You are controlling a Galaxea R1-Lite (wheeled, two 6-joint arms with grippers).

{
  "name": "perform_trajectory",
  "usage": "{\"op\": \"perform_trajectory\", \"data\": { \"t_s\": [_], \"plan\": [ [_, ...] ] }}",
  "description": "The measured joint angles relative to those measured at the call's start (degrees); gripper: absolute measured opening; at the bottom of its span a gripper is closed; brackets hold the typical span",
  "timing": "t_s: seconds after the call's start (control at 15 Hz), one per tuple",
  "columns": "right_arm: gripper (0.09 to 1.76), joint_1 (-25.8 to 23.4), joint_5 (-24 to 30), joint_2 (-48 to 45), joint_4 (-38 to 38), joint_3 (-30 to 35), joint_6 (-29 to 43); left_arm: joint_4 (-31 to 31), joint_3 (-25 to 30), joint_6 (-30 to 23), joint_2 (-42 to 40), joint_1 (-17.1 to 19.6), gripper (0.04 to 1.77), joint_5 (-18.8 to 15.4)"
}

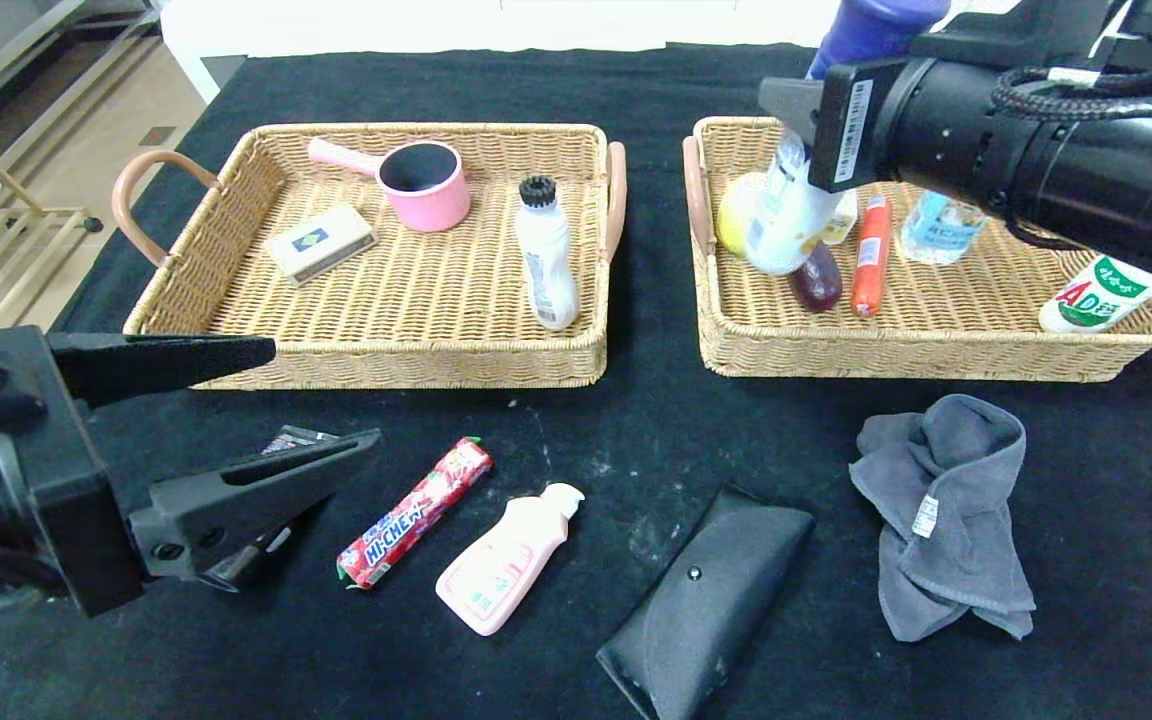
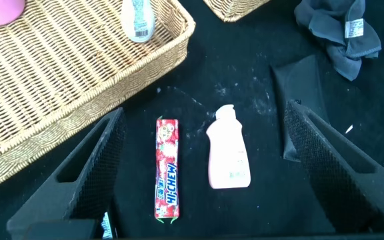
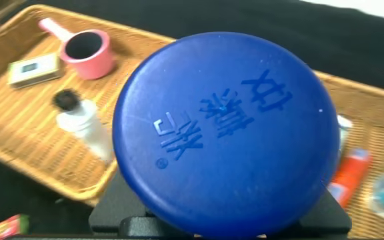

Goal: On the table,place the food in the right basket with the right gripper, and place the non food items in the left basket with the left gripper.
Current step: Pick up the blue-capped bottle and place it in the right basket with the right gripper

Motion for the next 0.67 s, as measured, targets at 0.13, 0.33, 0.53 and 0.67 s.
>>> {"op": "perform_trajectory", "data": {
  "t_s": [0.13,0.33,0.53,0.67],
  "plan": [
    [0.84,-3.1,0.1,-0.5,0.0,-0.3,0.0,0.0,0.0,0.0,0.0,0.0,1.72,0.0],
    [0.84,-8.2,0.2,-1.2,0.1,-0.2,0.3,0.0,0.0,0.0,0.0,0.0,1.72,0.0],
    [0.84,-12.9,0.2,-1.8,0.1,0.5,0.8,0.0,0.0,-0.1,0.0,0.0,1.72,0.0],
    [0.84,-15.5,0.2,-2.1,0.1,1.5,1.7,0.0,0.0,-0.1,0.0,0.0,1.72,0.0]
  ]
}}
